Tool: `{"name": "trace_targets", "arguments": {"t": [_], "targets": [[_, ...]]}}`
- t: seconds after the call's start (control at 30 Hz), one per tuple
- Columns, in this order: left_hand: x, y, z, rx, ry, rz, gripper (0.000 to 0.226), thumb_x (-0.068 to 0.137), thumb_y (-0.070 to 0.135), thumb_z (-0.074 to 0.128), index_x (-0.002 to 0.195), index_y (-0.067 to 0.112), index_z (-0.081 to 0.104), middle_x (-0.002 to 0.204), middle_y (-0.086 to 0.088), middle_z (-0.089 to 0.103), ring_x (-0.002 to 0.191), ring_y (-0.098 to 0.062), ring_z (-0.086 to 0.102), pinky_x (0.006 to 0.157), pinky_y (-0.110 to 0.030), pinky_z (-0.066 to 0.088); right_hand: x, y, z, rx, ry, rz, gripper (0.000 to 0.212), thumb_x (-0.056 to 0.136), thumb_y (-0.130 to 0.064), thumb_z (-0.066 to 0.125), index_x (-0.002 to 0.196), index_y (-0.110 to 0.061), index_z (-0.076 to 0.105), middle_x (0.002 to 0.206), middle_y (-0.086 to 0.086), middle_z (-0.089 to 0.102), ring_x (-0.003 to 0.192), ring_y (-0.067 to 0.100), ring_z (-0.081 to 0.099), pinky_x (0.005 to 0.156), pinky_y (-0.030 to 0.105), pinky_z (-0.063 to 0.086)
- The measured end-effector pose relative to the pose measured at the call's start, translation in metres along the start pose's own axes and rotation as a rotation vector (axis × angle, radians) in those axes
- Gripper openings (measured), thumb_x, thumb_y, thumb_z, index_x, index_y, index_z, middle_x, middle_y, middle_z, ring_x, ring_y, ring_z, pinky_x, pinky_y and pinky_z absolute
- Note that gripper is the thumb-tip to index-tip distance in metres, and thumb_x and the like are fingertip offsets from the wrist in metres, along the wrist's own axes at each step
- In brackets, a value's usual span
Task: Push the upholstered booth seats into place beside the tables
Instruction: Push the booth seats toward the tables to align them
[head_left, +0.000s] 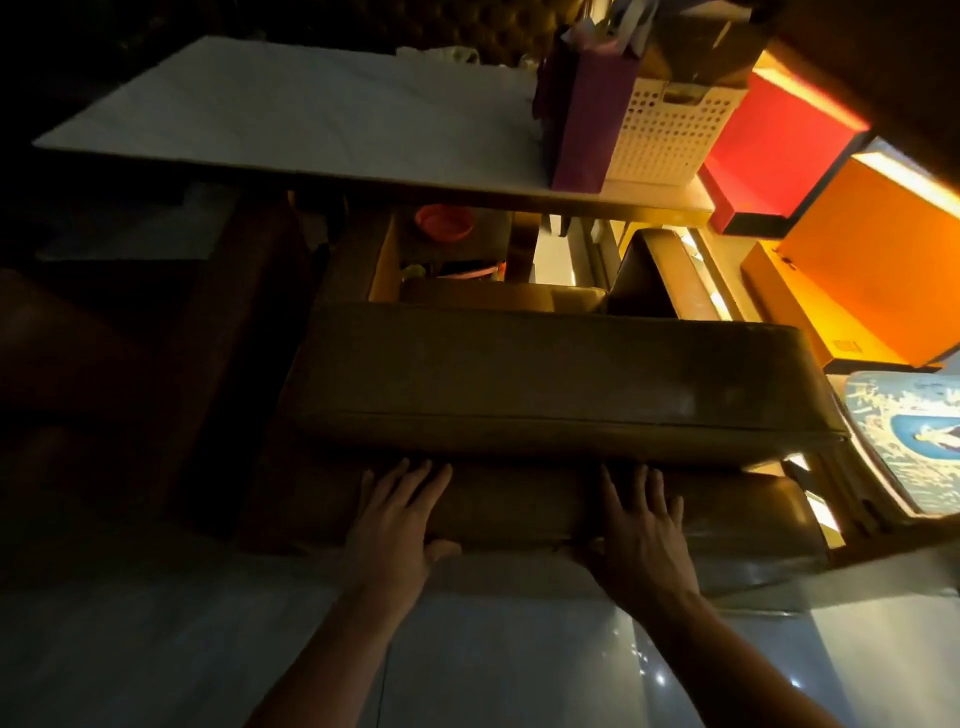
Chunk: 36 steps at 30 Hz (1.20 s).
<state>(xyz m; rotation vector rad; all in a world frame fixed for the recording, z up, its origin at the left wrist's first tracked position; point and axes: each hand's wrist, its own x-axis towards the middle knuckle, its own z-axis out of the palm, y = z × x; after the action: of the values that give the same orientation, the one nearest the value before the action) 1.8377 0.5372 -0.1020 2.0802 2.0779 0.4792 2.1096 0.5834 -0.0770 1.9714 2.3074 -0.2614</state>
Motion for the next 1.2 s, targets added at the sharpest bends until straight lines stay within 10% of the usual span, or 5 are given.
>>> {"name": "trace_targets", "arguments": {"t": [0.47,1.2], "targets": [[0.014,0.022,0.006,0.017,0.025,-0.028,0.085,0.068,0.054,0.079,0.142,0.028,0.046,0.142,0.0,0.05,0.135,-0.027,0.039,0.115,-0.054,0.021,0.016,0.027,0.002,0.03,0.005,-0.038,0.113,0.077,-0.079,0.052,0.157,-0.026,-0.008,0.163,0.022,-0.008,0.149,0.042,-0.009,0.12,0.06,0.003],[0.015,0.012,-0.007,0.074,-0.07,-0.047,0.084,0.077,0.052,0.071,0.149,0.036,0.029,0.153,0.011,0.034,0.145,-0.017,0.019,0.12,-0.044,0.005,0.012,0.011,0.009,-0.023,0.092,-0.029,0.105,0.074,-0.087,0.033,0.153,-0.017,0.031,0.151,0.031,0.033,0.14,0.052,0.027,0.108,0.067,0.031]]}}
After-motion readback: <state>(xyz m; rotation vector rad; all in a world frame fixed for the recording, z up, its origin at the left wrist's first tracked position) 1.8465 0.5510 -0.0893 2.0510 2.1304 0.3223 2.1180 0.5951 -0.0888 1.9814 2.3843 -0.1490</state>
